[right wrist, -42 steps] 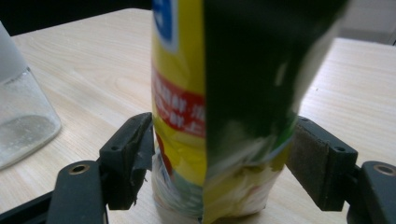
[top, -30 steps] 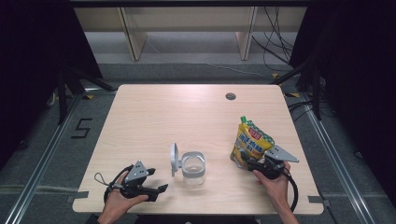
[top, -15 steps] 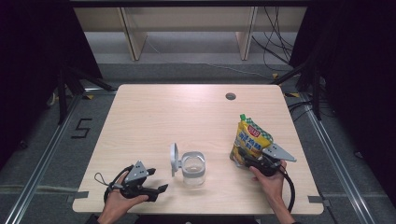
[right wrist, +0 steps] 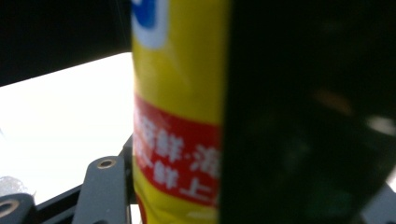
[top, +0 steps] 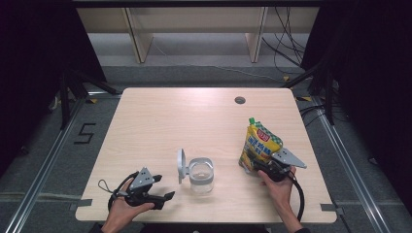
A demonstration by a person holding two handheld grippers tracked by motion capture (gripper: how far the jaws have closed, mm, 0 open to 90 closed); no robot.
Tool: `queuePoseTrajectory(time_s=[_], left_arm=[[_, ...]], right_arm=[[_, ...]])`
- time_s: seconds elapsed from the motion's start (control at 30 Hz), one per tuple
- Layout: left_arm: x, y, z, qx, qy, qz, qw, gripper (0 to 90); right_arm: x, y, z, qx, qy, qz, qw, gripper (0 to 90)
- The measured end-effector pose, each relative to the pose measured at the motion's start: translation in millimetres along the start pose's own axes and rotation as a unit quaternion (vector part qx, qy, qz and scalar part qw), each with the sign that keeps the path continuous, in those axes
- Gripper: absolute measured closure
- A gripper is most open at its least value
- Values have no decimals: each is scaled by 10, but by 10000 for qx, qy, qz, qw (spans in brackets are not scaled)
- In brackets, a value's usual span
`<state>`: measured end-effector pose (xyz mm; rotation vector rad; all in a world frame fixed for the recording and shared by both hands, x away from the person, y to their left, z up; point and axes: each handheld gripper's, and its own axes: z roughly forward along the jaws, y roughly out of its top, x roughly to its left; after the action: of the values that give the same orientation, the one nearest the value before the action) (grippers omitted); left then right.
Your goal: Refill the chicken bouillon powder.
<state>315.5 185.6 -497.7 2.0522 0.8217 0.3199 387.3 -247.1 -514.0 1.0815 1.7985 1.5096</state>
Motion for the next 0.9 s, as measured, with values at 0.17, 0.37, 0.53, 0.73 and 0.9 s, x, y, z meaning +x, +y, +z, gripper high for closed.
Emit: queuePoseTrajectory(time_s=[0.17,0.37,0.53,0.73,0.9], left_arm=[[3,1,-5,32,1,31,10000,223],[-16,0,-6,-48,-31,-116,9999,223],[-5,2,-17,-82,-52,-92,9999,223],[-13,7,-27,-87,-4,-94,9999,224],[0,9,-37,-149,15,-25,9999,224]], right_arm=[[7,15,11,-17,-76,-13,10000,461],[31,83,-1,-37,-206,-73,9998,520],[37,122,-24,40,-223,-88,9997,534],[77,165,-42,108,-128,158,9997,557],[116,208,-93,191,43,21,9998,567]])
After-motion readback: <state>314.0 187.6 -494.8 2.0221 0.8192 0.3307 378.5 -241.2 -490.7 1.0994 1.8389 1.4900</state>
